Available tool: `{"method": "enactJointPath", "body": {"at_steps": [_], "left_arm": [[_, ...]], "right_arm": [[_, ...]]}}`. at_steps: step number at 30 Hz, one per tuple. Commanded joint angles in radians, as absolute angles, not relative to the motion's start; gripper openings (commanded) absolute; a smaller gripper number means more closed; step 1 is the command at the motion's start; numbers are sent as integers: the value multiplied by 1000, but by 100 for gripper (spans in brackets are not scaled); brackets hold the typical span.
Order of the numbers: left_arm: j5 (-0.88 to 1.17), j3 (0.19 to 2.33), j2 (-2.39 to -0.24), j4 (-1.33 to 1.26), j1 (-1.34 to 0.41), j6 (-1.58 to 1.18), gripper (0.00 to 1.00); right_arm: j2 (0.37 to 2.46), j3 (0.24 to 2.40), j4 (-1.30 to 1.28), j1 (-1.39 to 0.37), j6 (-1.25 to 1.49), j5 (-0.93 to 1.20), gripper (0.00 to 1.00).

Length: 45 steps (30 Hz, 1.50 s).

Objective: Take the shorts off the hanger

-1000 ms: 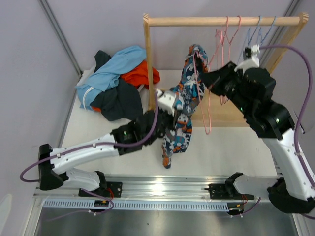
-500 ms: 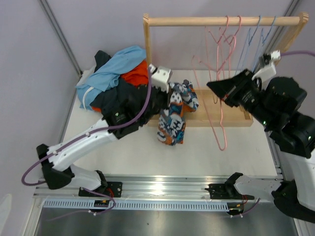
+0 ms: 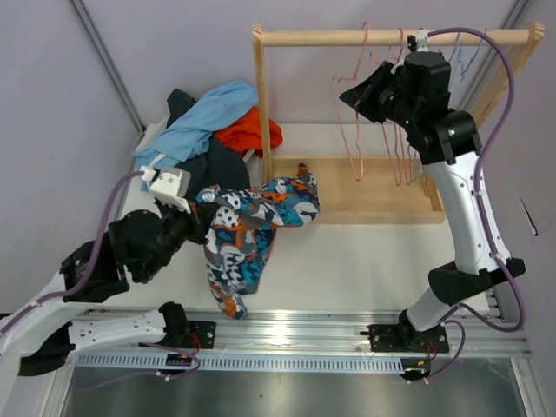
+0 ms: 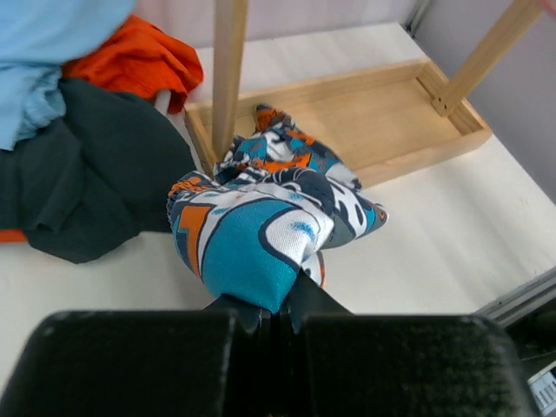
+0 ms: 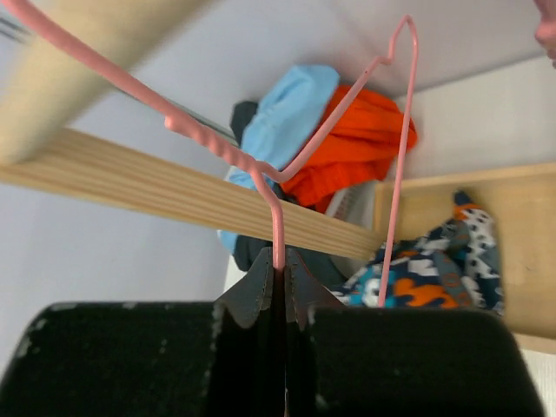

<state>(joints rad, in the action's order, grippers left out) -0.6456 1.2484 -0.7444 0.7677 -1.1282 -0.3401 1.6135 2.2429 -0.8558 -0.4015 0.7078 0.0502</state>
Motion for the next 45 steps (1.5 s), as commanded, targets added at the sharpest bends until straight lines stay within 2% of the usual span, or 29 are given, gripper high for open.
{"method": "enactJointPath", "body": {"at_steps": [1, 6, 9, 10, 12, 13, 15, 17, 20, 25, 32, 33, 37, 40, 45], "left_arm": [[-744, 1365, -758, 831, -1131, -316, 0], [-792, 1566, -873, 773, -1076, -89, 0], [-669, 1723, -969, 698, -910, 0, 0], [-591, 1755, -995, 681, -858, 35, 0], [-499, 1827, -1106, 661, -689, 63, 0], [-455, 1965, -1150, 658, -630, 66, 0], [-347, 2110, -1293, 644, -467, 52, 0], [-235, 2270, -1461, 637, -323, 17, 0], [-72, 2566, -1633, 577, -203, -33, 0], [145, 2527, -1850, 257, -92, -162, 0], [190, 2350, -2025, 170, -89, -224, 1], [170, 2198, -2014, 160, -89, -229, 5], [43, 1879, -1895, 97, -84, -261, 99], [5, 1712, -1824, 66, -83, -236, 99], [-87, 1712, -1607, 195, -83, -198, 99]], "right_arm": [[1607, 2217, -739, -391, 724, 127, 0], [1580, 2123, -721, -390, 723, 135, 0], [1487, 1969, -660, -390, 726, 141, 0], [1462, 1891, -643, -391, 724, 147, 10], [1393, 1820, -614, -394, 716, 150, 44], [1369, 1756, -608, -397, 710, 149, 81], [1309, 1700, -603, -400, 700, 135, 97], [1266, 1611, -594, -400, 696, 132, 99], [1177, 1490, -574, -402, 689, 127, 99], [1003, 1229, -477, -403, 716, 164, 99], [919, 1066, -425, -403, 719, 195, 99], [917, 1059, -425, -403, 719, 195, 99], [893, 1068, -433, -403, 700, 175, 99], [877, 1103, -466, -403, 675, 153, 100], [828, 1201, -557, -403, 608, 80, 99]]}}
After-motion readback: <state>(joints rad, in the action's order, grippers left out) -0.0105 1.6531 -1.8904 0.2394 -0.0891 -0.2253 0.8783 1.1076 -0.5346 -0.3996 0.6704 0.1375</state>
